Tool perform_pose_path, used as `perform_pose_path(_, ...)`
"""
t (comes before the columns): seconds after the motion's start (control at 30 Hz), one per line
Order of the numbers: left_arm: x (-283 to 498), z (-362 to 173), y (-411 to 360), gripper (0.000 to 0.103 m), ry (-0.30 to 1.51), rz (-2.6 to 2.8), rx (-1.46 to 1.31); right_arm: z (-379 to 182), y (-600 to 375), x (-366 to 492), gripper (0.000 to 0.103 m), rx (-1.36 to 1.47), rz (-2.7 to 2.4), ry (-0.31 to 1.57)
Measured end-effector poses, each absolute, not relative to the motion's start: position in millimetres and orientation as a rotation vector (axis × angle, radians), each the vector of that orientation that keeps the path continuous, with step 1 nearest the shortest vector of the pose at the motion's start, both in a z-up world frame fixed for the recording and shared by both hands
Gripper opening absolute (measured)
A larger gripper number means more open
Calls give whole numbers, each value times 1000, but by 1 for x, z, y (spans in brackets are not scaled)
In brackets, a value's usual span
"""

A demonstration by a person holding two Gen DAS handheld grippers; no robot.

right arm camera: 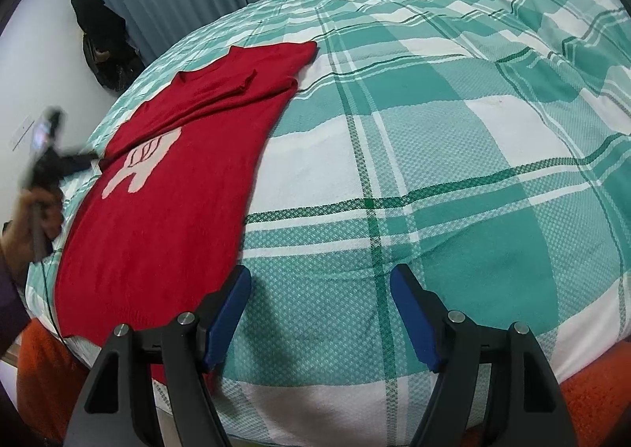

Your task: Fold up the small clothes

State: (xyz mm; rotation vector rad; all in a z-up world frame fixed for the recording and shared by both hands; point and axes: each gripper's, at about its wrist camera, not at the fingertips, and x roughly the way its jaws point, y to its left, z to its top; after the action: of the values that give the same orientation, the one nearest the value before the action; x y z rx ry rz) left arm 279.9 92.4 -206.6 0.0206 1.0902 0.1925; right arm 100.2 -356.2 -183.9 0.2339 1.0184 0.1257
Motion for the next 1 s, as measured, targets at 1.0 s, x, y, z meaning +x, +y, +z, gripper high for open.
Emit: perform_pose_path(1.0,106,-210,148,102,1017,251,-137,-206,-371,102,92,278,48,996)
